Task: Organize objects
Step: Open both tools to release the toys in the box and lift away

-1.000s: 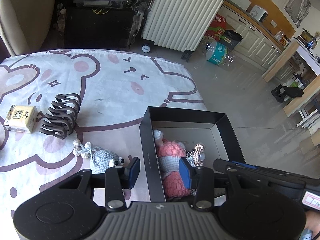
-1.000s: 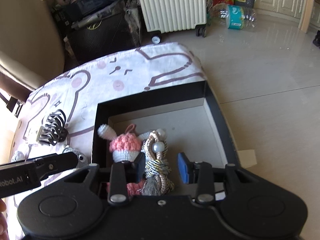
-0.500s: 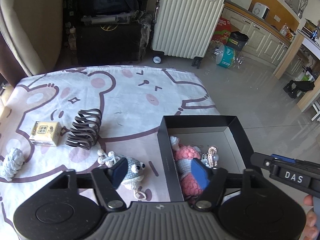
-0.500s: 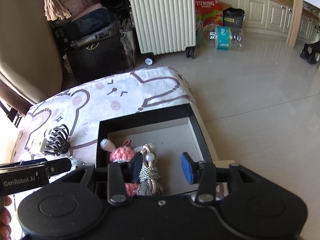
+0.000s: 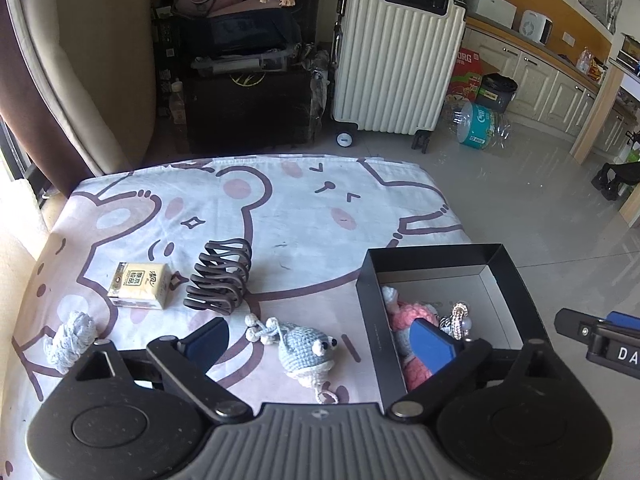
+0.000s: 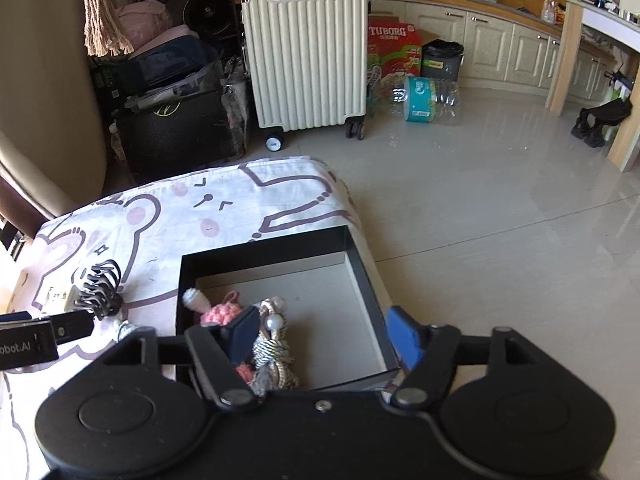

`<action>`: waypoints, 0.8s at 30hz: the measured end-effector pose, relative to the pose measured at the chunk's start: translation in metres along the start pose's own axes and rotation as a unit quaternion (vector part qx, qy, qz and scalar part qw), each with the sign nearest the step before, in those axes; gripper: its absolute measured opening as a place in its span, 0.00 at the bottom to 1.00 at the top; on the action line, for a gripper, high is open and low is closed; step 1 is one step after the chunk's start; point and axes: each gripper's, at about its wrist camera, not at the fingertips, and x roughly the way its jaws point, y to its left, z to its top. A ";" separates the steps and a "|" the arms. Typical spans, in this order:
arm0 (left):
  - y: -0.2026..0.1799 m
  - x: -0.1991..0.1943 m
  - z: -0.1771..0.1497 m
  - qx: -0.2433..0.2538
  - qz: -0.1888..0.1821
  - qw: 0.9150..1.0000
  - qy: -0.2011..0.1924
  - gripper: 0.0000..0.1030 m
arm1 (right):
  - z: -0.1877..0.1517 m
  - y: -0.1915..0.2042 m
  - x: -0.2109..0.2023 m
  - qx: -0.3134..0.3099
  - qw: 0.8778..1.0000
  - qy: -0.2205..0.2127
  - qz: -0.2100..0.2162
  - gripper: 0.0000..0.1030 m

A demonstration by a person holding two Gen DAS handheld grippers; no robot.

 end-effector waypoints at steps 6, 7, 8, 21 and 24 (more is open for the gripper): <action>0.001 -0.001 -0.001 0.005 0.005 1.000 -0.001 1.00 | -0.004 -0.002 -0.004 -0.006 1.000 -0.010 -0.016 0.90; 0.001 0.000 -0.001 0.005 0.006 1.000 -0.001 1.00 | -0.004 -0.003 -0.004 -0.006 1.000 -0.010 -0.019 0.93; 0.001 0.000 -0.001 0.006 0.006 1.000 0.000 1.00 | -0.005 -0.004 -0.003 -0.004 1.000 -0.010 -0.022 0.94; -0.001 0.007 -0.004 0.022 0.008 1.000 0.003 1.00 | -0.010 -0.012 0.003 -0.002 0.999 -0.009 -0.043 1.00; -0.003 0.008 -0.004 0.023 0.005 1.000 0.003 1.00 | -0.010 -0.012 0.003 -0.002 0.999 -0.008 -0.045 1.00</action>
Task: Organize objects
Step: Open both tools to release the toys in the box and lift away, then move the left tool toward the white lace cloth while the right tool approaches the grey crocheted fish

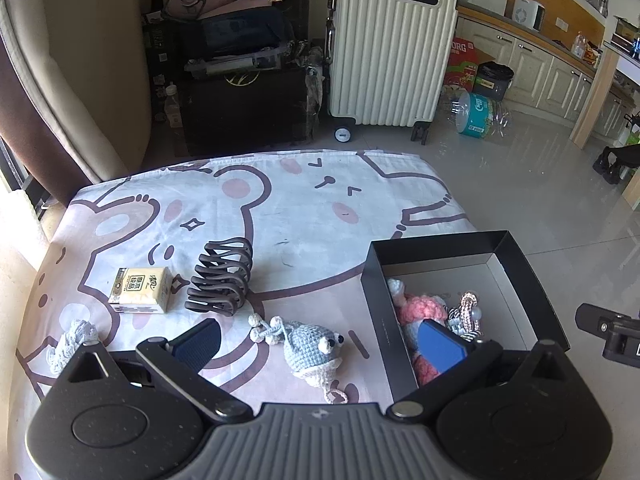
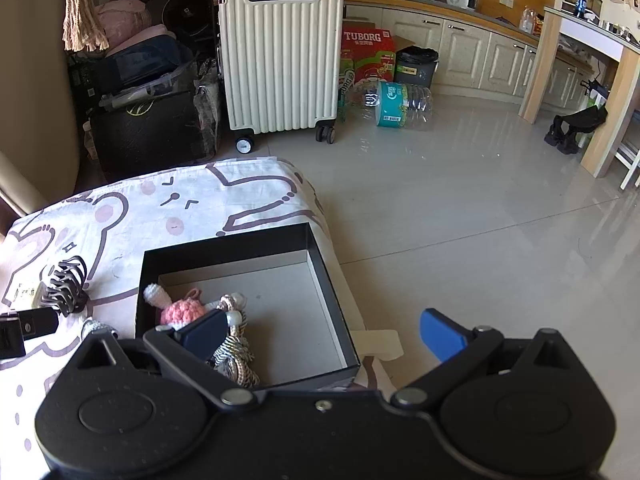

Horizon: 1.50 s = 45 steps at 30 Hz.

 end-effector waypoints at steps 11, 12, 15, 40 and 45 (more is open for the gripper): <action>-0.003 0.002 0.000 0.002 -0.001 1.000 0.000 1.00 | -0.001 -0.002 0.002 0.002 1.000 0.001 -0.004 1.00; -0.003 0.002 0.000 0.002 -0.001 1.000 0.001 1.00 | -0.002 -0.003 0.002 0.003 1.000 0.001 -0.005 1.00; -0.004 0.003 -0.001 0.003 -0.001 1.000 0.001 1.00 | -0.002 -0.004 0.003 0.002 1.000 0.002 -0.005 1.00; 0.056 0.000 -0.002 -0.033 0.032 0.999 -0.004 1.00 | -0.001 0.029 0.019 -0.003 1.000 0.009 0.016 1.00; 0.085 -0.006 -0.005 -0.043 0.052 0.998 -0.006 1.00 | 0.001 0.058 0.022 -0.018 0.999 0.011 0.038 1.00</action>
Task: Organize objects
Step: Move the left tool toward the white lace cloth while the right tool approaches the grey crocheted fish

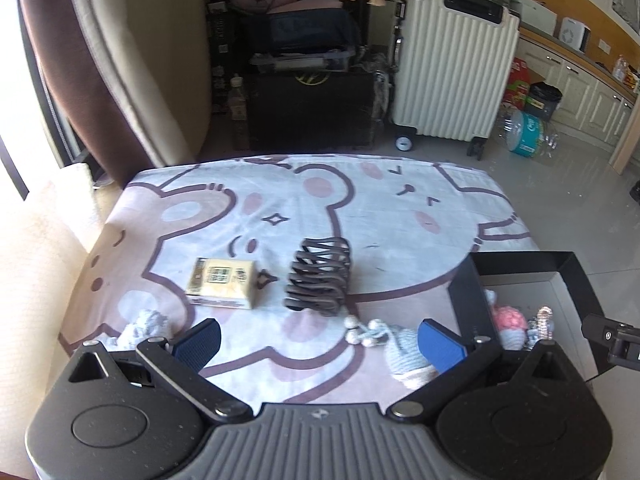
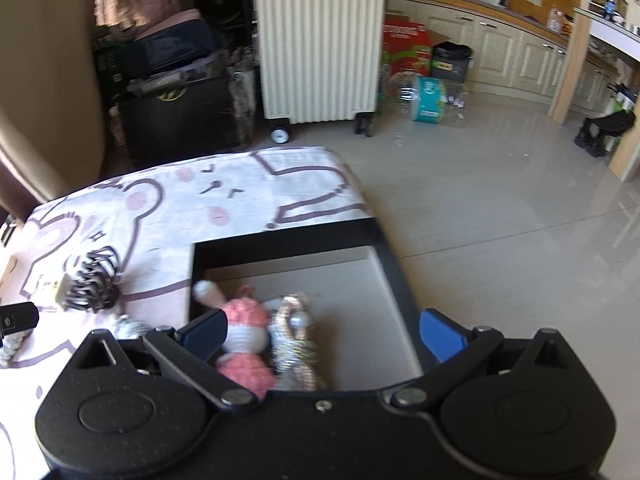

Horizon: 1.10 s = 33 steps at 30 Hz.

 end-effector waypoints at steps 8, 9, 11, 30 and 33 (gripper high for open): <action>0.041 -0.007 -0.002 -0.016 0.027 1.000 -0.002 1.00 | 0.002 0.046 0.004 -0.030 0.999 0.002 0.030 1.00; 0.045 -0.008 -0.002 -0.017 0.030 0.999 -0.002 1.00 | 0.002 0.050 0.004 -0.032 0.999 0.002 0.033 1.00; 0.053 -0.009 -0.003 -0.020 0.036 0.999 -0.002 1.00 | 0.002 0.058 0.004 -0.035 0.999 0.003 0.039 1.00; 0.102 -0.021 -0.011 -0.036 0.065 0.997 -0.004 1.00 | 0.000 0.117 0.001 -0.064 0.995 0.002 0.082 1.00; 0.104 -0.021 -0.011 -0.035 0.066 0.997 -0.003 1.00 | -0.001 0.124 0.000 -0.071 0.994 0.001 0.085 1.00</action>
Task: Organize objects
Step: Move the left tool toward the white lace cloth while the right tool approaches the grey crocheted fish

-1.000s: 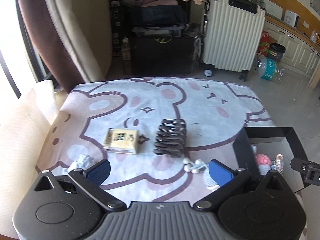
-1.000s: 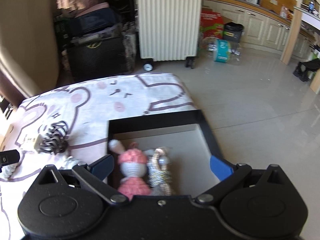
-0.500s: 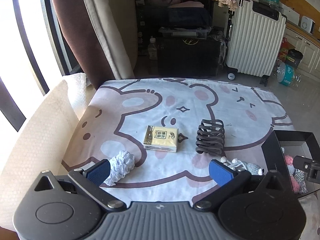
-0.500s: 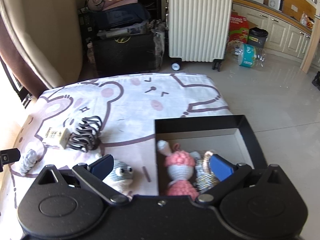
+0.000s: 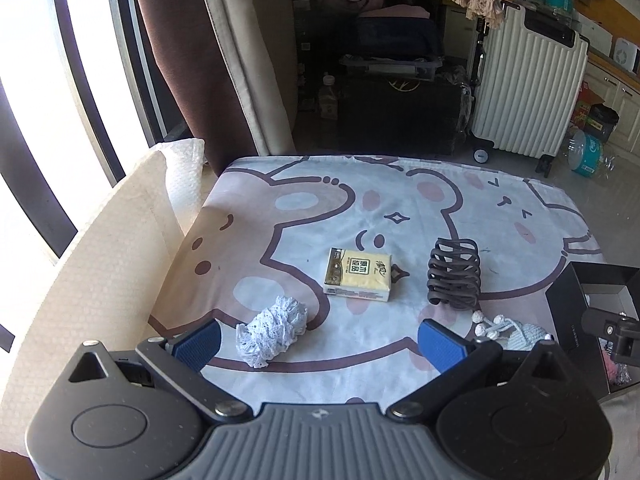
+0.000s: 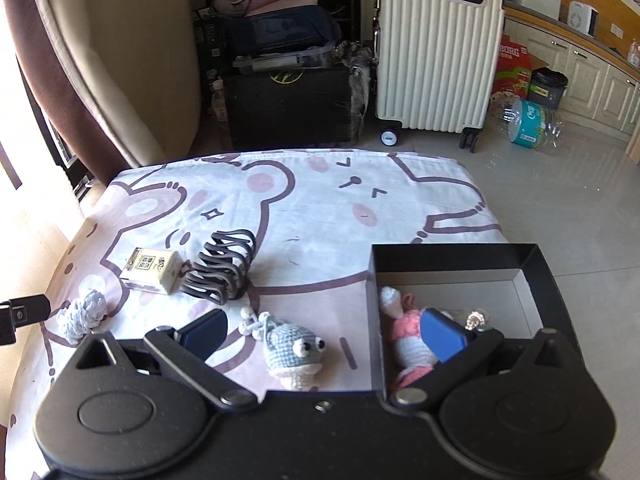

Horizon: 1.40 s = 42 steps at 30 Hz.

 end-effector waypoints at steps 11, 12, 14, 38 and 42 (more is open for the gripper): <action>0.006 0.001 -0.002 0.001 -0.001 1.000 0.000 1.00 | 0.001 0.009 0.000 -0.006 1.000 0.000 0.004 1.00; 0.007 0.001 -0.002 0.001 -0.002 1.000 0.000 1.00 | 0.001 0.009 0.000 -0.005 1.000 0.000 0.004 1.00; 0.008 0.001 -0.001 0.001 -0.003 1.000 0.000 1.00 | 0.001 0.009 0.000 -0.005 1.000 0.000 0.004 1.00; 0.052 0.023 0.008 -0.040 0.032 0.999 -0.019 1.00 | 0.008 0.015 0.012 0.026 0.999 -0.006 0.019 1.00; 0.061 0.036 0.005 -0.045 0.035 0.998 -0.022 1.00 | 0.007 0.012 0.021 0.030 0.999 0.000 0.027 1.00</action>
